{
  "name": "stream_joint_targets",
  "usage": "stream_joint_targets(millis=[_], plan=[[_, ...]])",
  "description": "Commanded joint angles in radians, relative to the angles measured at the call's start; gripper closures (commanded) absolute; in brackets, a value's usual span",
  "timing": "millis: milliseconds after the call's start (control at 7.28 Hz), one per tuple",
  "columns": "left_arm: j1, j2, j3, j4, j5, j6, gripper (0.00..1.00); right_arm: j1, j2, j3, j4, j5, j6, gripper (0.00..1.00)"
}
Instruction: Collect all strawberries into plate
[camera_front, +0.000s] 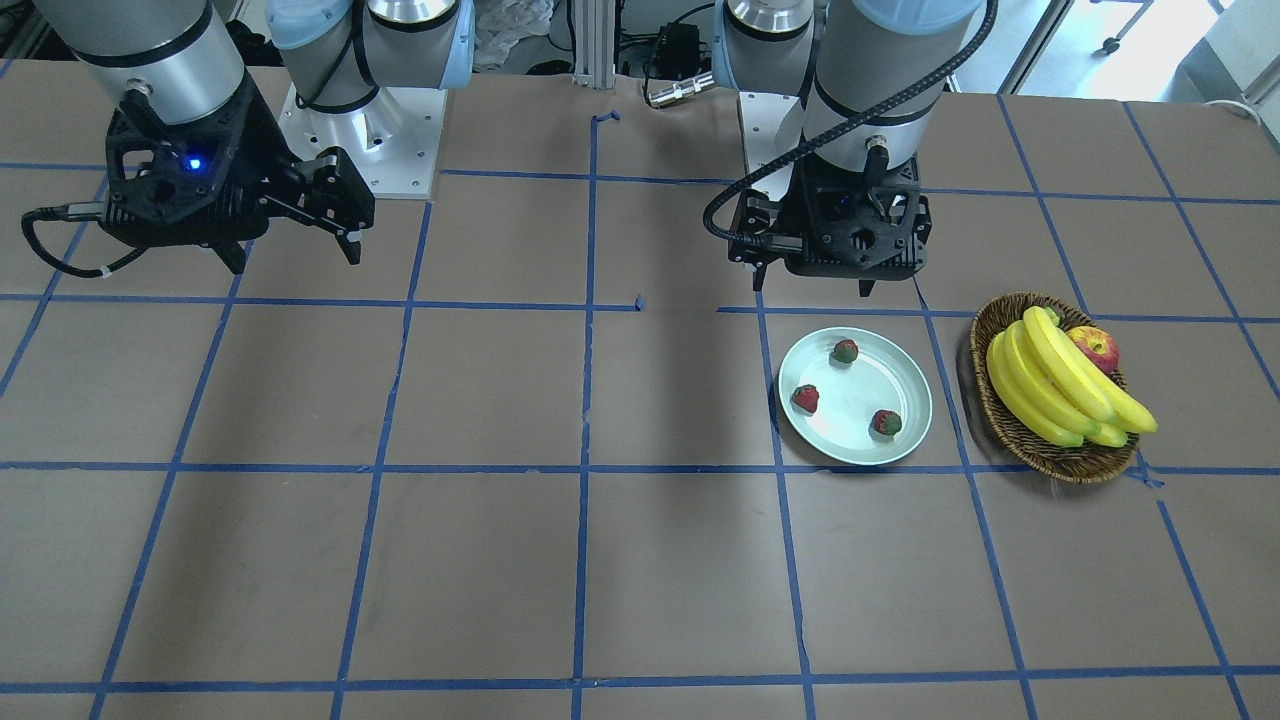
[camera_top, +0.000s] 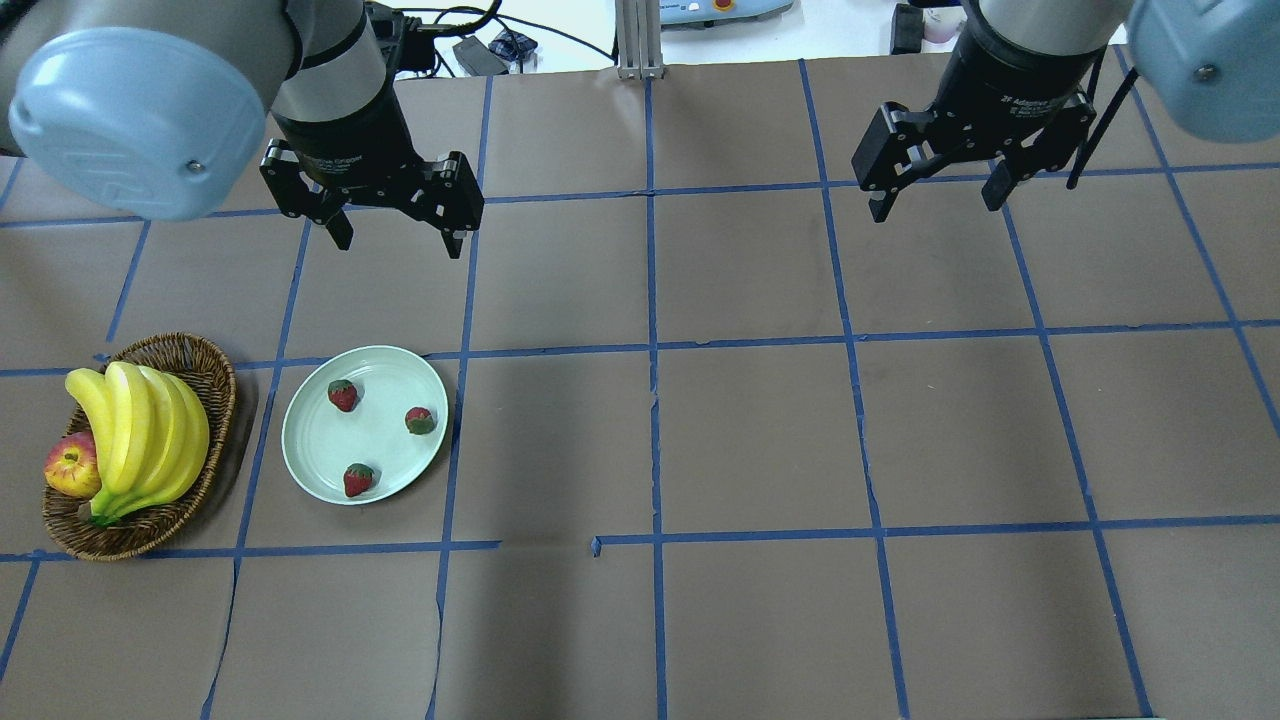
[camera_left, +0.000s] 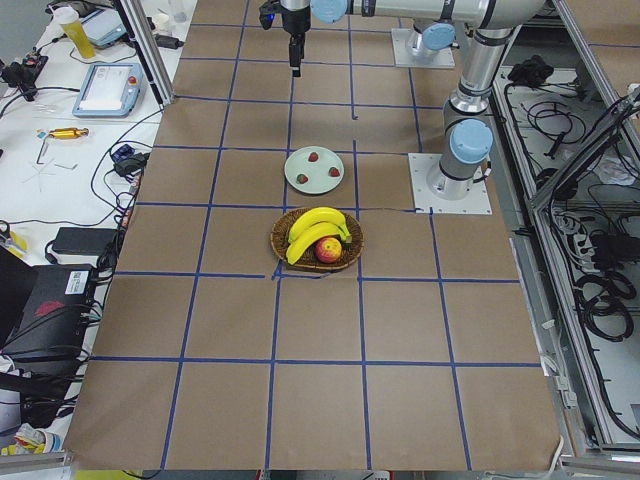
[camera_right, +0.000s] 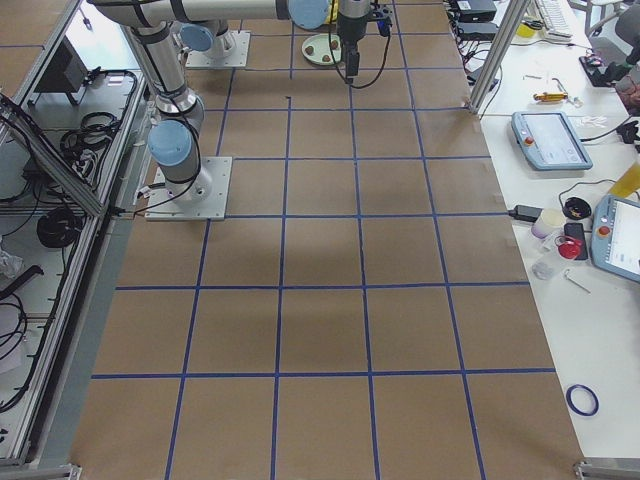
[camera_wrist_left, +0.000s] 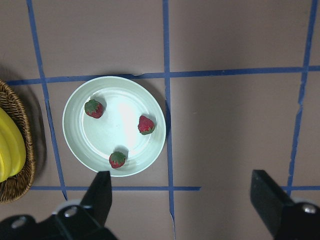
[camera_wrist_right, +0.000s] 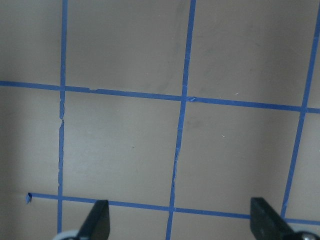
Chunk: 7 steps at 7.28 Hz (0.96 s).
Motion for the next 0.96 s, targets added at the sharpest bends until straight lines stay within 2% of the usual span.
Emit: stream_joint_targets(millis=[0, 137, 412, 550, 824], plan=[[-0.004, 0.02, 0.01, 0.012, -0.019, 0.016, 0.0, 0.001, -0.011, -0.005, -0.022, -0.027, -0.005, 0.0], [-0.002, 0.034, 0.01, 0.027, -0.075, 0.033, 0.0, 0.001, -0.008, -0.009, -0.04, -0.044, -0.008, 0.0], [-0.001, 0.037, -0.007, 0.112, -0.096, 0.099, 0.0, 0.003, -0.012, -0.011, -0.043, -0.06, -0.001, 0.0], [0.013, 0.037, -0.015, 0.127, -0.147, 0.103, 0.0, 0.003, -0.012, -0.01, -0.037, -0.058, 0.001, 0.0], [0.021, 0.043, -0.015, 0.098, -0.136, 0.103, 0.0, 0.003, -0.012, -0.009, -0.033, -0.058, 0.006, 0.0]])
